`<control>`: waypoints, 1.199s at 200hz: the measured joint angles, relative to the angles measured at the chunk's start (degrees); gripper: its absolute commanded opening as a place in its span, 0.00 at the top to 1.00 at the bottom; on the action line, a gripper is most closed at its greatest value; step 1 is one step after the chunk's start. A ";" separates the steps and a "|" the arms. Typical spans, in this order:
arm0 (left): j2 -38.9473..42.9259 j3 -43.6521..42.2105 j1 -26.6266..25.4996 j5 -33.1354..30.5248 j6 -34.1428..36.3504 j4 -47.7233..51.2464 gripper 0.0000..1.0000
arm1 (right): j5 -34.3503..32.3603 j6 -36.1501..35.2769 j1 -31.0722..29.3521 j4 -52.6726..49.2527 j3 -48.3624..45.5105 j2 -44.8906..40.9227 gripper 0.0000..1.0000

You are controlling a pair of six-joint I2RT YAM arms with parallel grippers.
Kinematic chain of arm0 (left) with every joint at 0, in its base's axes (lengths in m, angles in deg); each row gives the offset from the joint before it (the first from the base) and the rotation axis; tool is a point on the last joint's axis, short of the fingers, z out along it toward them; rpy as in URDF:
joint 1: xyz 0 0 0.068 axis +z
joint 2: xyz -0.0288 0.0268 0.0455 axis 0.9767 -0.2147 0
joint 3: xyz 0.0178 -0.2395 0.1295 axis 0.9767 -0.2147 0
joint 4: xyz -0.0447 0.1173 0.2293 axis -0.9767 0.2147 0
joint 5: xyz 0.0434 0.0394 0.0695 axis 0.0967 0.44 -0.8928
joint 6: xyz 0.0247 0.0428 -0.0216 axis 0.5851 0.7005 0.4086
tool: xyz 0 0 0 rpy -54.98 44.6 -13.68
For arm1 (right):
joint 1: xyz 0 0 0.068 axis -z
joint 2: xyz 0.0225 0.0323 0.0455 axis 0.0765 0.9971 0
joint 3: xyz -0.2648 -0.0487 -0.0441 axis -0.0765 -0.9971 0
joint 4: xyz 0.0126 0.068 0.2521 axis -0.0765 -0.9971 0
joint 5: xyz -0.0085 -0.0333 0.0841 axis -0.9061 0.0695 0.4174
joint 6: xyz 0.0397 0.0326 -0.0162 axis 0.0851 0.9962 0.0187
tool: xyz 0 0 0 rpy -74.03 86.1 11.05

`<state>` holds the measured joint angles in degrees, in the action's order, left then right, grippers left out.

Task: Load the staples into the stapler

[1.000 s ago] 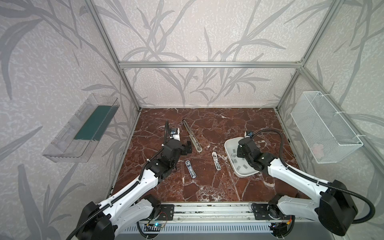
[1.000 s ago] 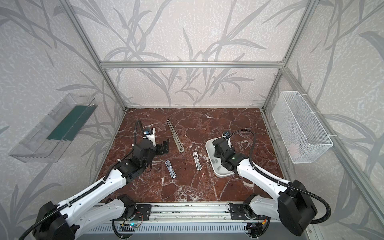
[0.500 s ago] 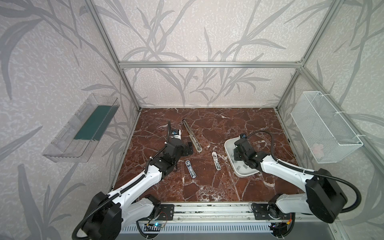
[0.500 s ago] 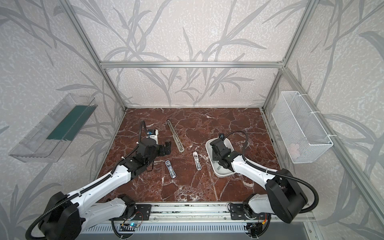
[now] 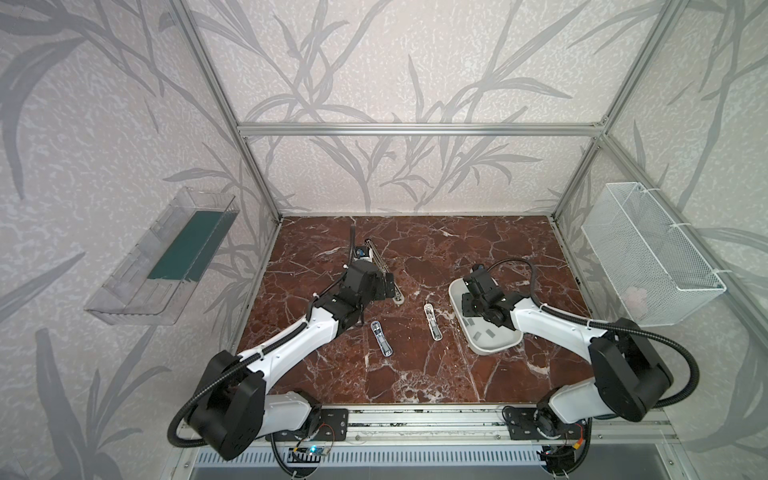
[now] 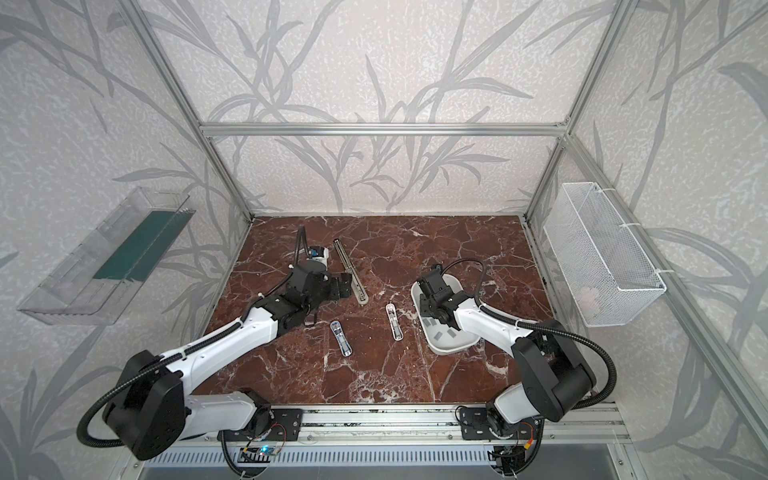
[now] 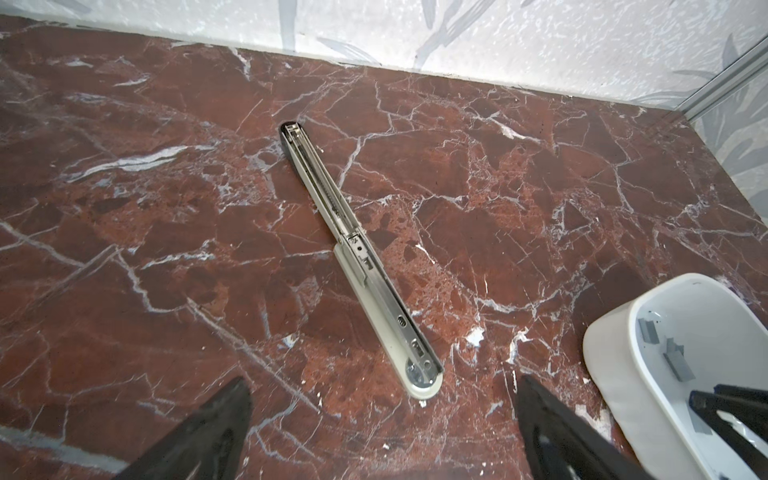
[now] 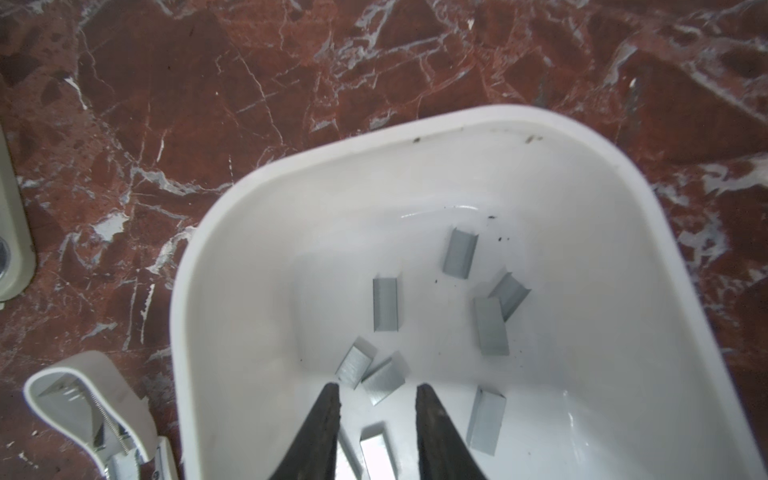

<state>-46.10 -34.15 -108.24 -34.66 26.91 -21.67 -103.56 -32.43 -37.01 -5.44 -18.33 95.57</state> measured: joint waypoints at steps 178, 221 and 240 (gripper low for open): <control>-0.66 -5.90 0.00 4.04 0.85 -5.86 0.01 | -1.73 9.79 6.01 -4.50 -4.48 0.07 0.64; 0.66 -6.93 0.00 3.87 0.81 -6.91 0.01 | 0.31 8.50 6.23 -4.92 -2.08 3.41 0.68; 0.85 -7.41 0.00 3.82 0.81 -6.99 0.01 | 0.35 8.35 6.47 -4.94 -2.01 3.93 0.70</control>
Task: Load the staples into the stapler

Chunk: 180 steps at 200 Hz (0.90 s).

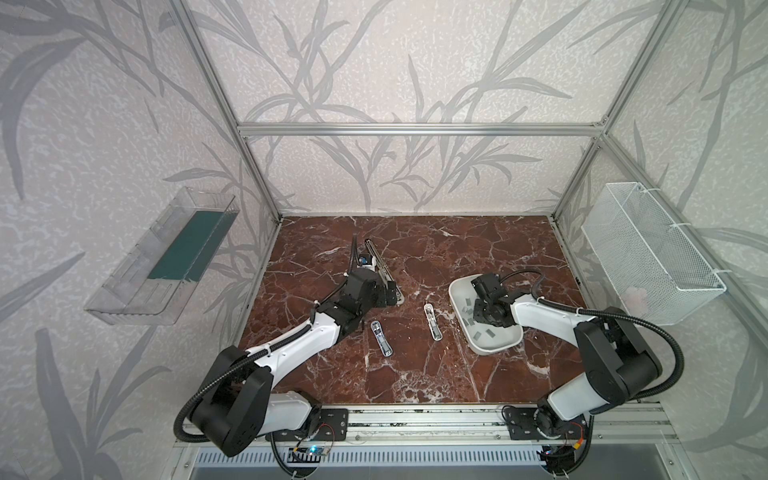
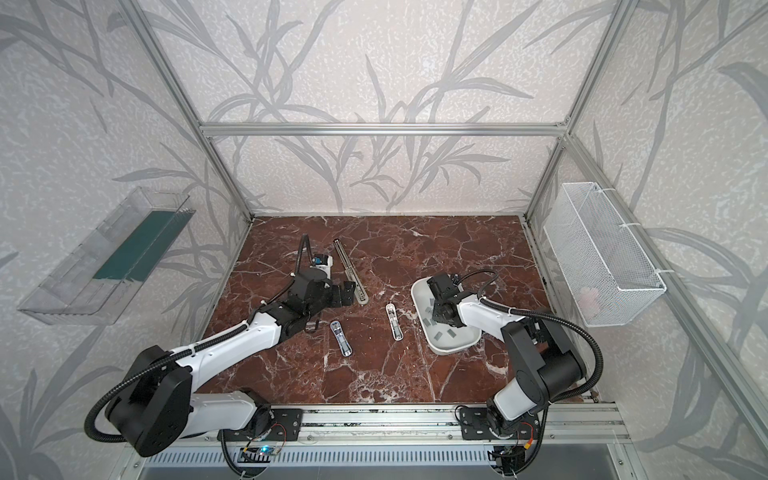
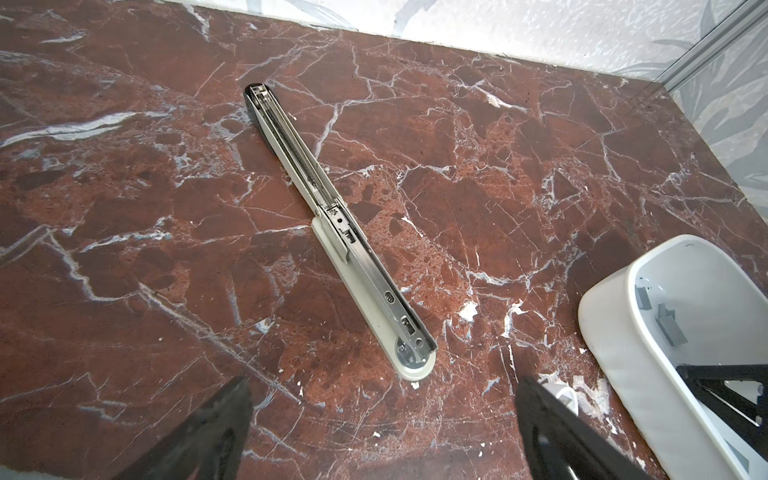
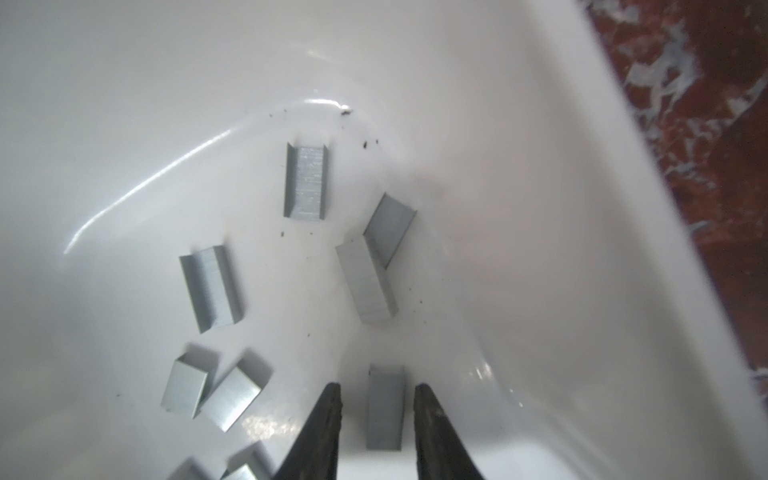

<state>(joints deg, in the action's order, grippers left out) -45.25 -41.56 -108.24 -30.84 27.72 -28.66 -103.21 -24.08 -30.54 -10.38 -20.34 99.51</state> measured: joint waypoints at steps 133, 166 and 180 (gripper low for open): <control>0.31 -0.37 0.00 -1.64 0.09 -0.17 0.01 | -0.55 -0.09 0.42 1.40 0.79 1.79 0.75; 0.31 -0.37 0.00 -1.68 0.33 -0.17 0.01 | -0.83 -0.09 0.42 1.57 1.01 2.03 0.75; 0.31 -0.37 0.00 -1.68 0.44 -0.17 0.01 | -1.01 -0.09 0.42 1.62 1.03 2.03 0.77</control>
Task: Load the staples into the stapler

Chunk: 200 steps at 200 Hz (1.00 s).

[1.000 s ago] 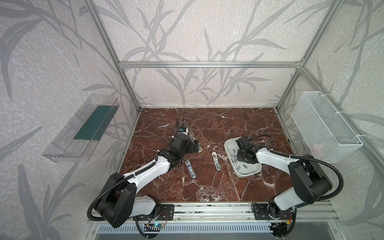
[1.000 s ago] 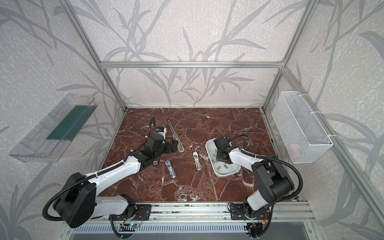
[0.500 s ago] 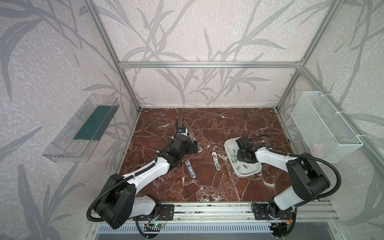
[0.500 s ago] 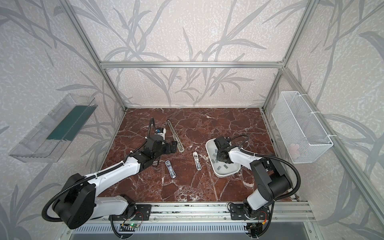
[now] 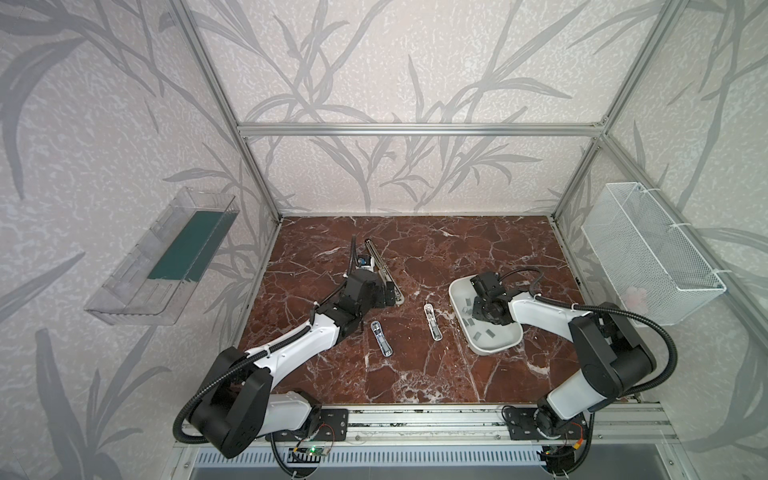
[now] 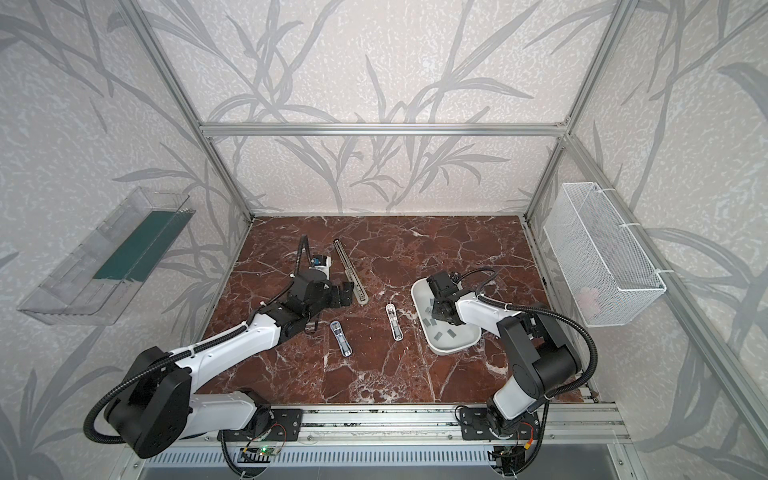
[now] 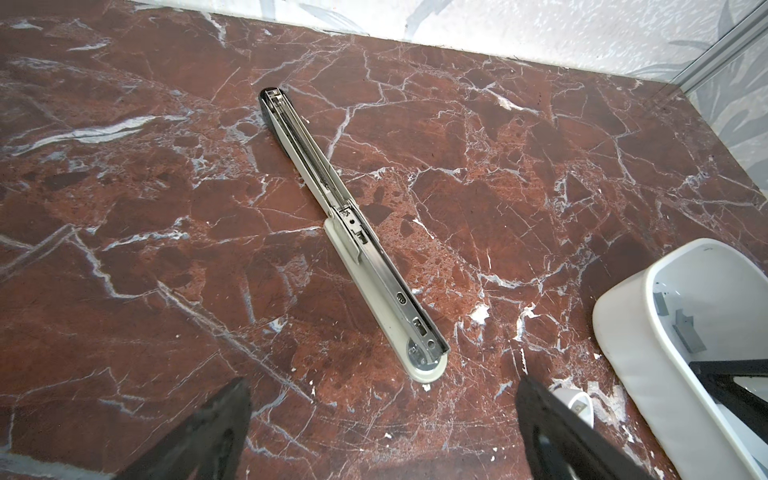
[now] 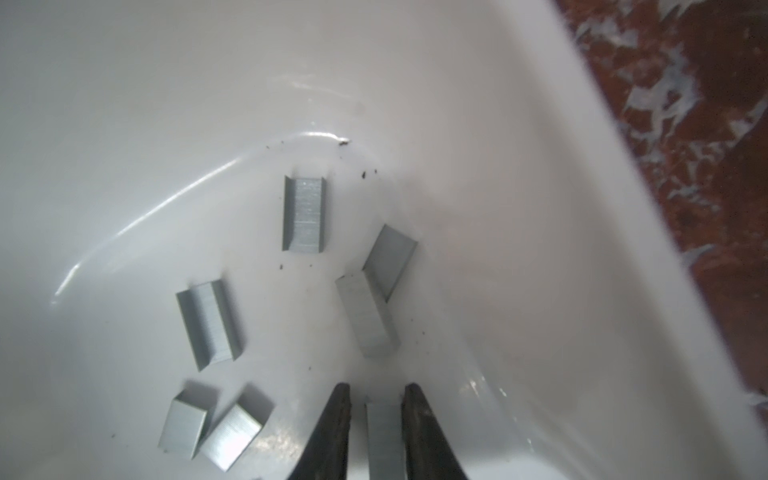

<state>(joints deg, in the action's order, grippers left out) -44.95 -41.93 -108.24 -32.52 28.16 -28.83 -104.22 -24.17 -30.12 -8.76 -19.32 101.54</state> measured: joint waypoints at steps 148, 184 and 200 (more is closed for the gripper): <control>2.19 0.20 3.26 -0.02 -7.13 3.50 0.01 | 0.02 0.00 -0.15 -2.01 -0.04 -8.68 0.89; 11.02 -0.37 4.22 -4.63 -15.67 8.28 0.01 | -0.50 -1.22 -2.82 -1.53 -0.13 -20.57 0.89; 17.57 -2.71 4.22 -6.80 -19.63 8.57 0.01 | -1.42 -2.47 -6.23 -0.94 -0.17 -25.64 0.88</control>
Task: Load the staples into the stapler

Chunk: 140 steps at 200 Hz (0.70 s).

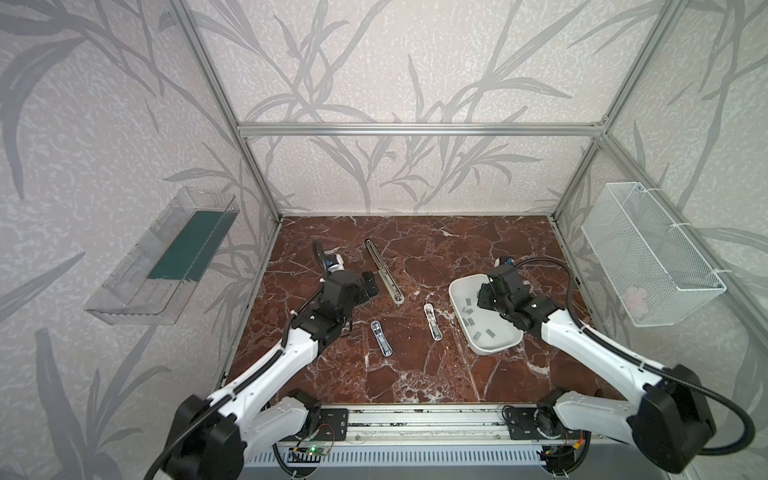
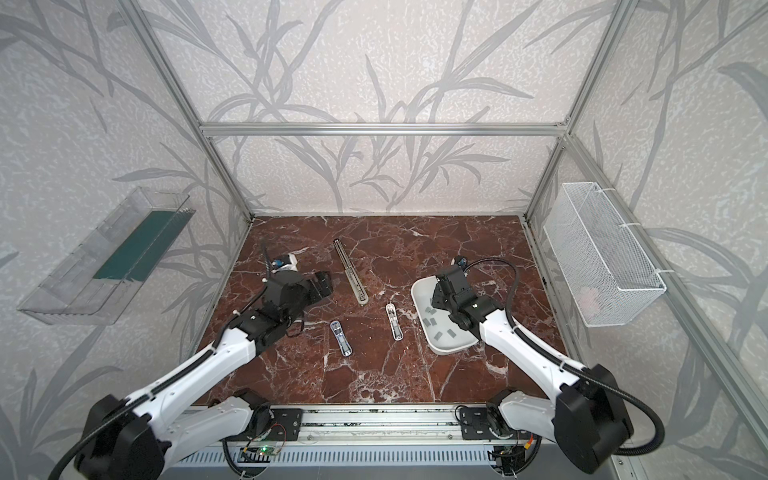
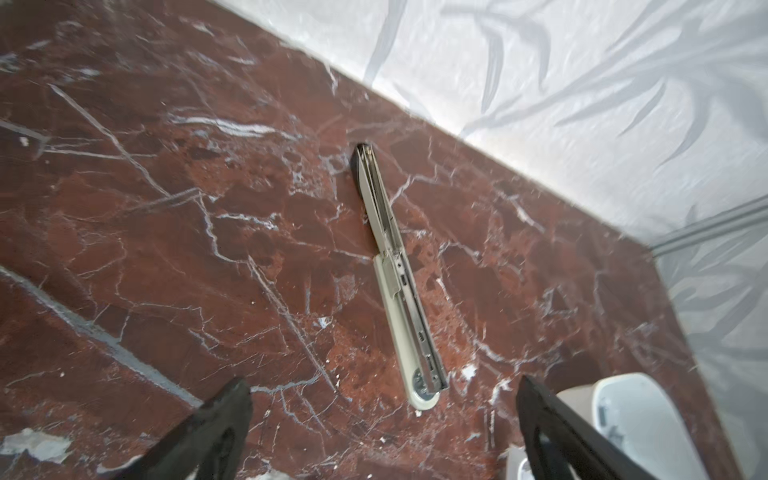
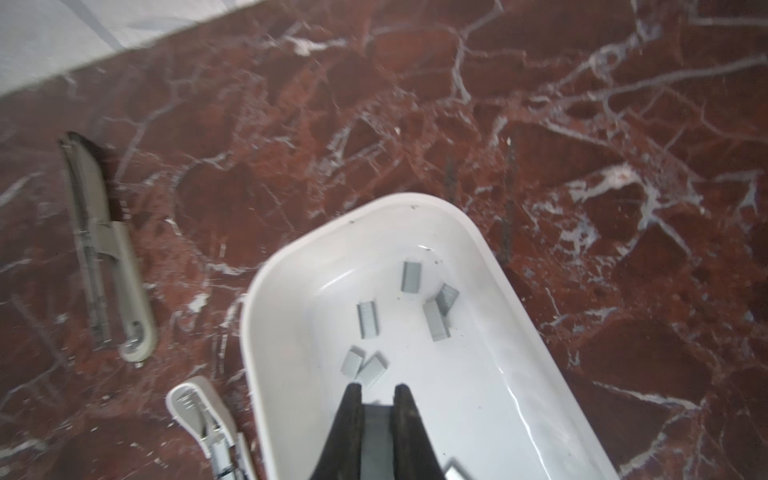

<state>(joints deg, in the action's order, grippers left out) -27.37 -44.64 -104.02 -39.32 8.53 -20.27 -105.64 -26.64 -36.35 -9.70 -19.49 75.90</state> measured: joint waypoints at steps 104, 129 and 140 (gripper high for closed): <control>19.93 -11.39 1.99 7.98 -1.92 2.29 0.01 | -3.28 -8.50 -23.28 4.63 2.43 -3.89 0.89; 12.26 -9.88 3.43 8.57 -1.38 3.32 0.01 | -3.32 -9.51 -27.21 5.01 5.84 -0.24 0.89; 9.38 -8.72 4.35 8.68 -1.38 4.50 0.01 | -3.21 -9.73 -28.02 5.81 6.43 0.96 0.88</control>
<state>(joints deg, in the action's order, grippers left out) -18.00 -53.36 -99.67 -30.64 7.15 -15.76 -108.85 -36.37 -64.37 -3.89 -13.06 76.86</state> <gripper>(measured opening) 0.994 0.136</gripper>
